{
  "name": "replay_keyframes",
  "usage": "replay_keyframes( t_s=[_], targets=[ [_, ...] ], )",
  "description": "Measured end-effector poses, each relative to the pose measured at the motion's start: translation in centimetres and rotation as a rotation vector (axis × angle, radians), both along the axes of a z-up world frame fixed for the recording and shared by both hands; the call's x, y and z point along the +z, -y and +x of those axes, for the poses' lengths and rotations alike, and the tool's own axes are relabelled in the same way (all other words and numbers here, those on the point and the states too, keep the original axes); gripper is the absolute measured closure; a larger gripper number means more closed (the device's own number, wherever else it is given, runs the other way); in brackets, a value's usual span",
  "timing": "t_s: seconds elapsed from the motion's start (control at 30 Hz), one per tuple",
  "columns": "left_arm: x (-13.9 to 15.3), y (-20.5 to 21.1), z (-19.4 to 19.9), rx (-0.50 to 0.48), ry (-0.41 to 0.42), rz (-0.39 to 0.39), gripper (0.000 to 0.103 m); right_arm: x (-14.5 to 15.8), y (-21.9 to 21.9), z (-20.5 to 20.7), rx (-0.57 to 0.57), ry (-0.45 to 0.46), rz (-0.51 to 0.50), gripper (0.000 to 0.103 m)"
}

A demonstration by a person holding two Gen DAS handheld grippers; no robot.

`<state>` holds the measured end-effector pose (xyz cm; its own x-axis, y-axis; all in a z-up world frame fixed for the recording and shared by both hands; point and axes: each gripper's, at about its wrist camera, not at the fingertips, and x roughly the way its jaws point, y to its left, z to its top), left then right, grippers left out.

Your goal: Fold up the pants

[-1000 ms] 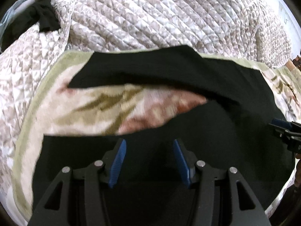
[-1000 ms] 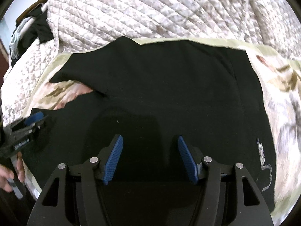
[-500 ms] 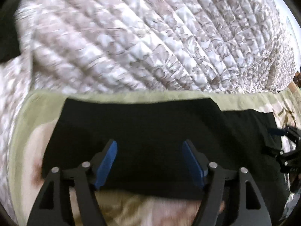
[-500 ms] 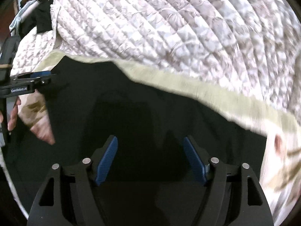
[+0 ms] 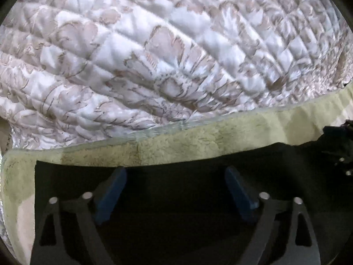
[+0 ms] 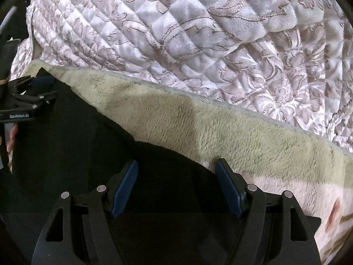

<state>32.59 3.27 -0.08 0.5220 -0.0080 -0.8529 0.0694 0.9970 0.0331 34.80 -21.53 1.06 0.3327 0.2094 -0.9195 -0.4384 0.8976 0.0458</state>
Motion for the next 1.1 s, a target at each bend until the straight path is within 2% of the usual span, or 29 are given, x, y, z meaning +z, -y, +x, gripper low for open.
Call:
replay_keyframes(
  t_s=[0.03, 0.07, 0.1, 0.13, 0.17, 0.2, 0.23, 0.3, 0.37, 0.5, 0.63, 0.73, 0.83, 0.93, 1.0, 1.1],
  targets=[
    [-0.2, 0.1, 0.1, -0.004, -0.002, -0.005, 0.01, 0.0, -0.1, -0.1, 0.008, -0.001, -0.001, 0.043],
    [-0.2, 0.1, 0.0, -0.015, 0.003, -0.003, 0.013, 0.2, -0.3, -0.3, 0.02, 0.018, -0.027, 0.063],
    [-0.3, 0.2, -0.2, -0.033, 0.011, -0.006, 0.022, 0.4, -0.6, -0.4, 0.03, 0.029, -0.041, 0.086],
    [-0.2, 0.4, -0.5, -0.055, 0.021, -0.011, 0.029, 0.7, -0.8, -0.6, 0.04, 0.035, -0.044, 0.093],
    [-0.2, 0.7, -0.8, -0.071, 0.029, -0.015, 0.049, 1.0, -1.1, -1.1, 0.047, 0.043, -0.049, 0.094],
    [-0.1, 1.1, -1.1, -0.081, 0.037, -0.001, 0.083, 1.3, -1.4, -1.4, 0.053, 0.06, -0.065, 0.094],
    [-0.3, 2.0, -1.3, -0.077, 0.044, 0.04, 0.095, 1.7, -1.9, -1.9, 0.062, 0.079, -0.081, 0.094],
    [0.1, 2.5, -1.8, -0.067, 0.079, 0.069, 0.097, 2.6, -2.0, -2.6, 0.057, 0.111, -0.088, 0.095],
    [1.2, 2.3, -2.7, -0.04, 0.117, 0.056, 0.097, 3.8, -1.9, -3.3, 0.053, 0.145, -0.082, 0.095],
    [5.0, 0.5, -6.5, 0.008, 0.214, -0.033, 0.097, 7.9, -1.1, -6.3, 0.038, 0.218, -0.021, 0.095],
    [8.6, -1.4, -13.6, 0.034, 0.298, -0.119, 0.097, 12.8, -0.3, -13.2, 0.046, 0.307, 0.065, 0.096],
    [9.5, -2.4, -19.4, 0.041, 0.32, -0.179, 0.097, 14.6, 0.0, -19.8, 0.024, 0.312, 0.123, 0.096],
    [8.5, -1.8, -25.0, 0.05, 0.275, -0.218, 0.097, 13.5, 0.3, -25.2, -0.035, 0.247, 0.163, 0.096],
    [6.0, -0.6, -30.0, 0.049, 0.201, -0.208, 0.097, 10.4, 1.0, -29.9, -0.116, 0.123, 0.17, 0.096],
    [3.9, 0.0, -32.1, 0.064, 0.144, -0.19, 0.096, 8.5, 1.2, -31.9, -0.157, 0.046, 0.171, 0.096],
    [1.5, -0.4, -34.5, 0.091, 0.057, -0.213, 0.095, 5.1, 2.2, -33.0, -0.245, -0.078, 0.225, 0.096]
  ],
)
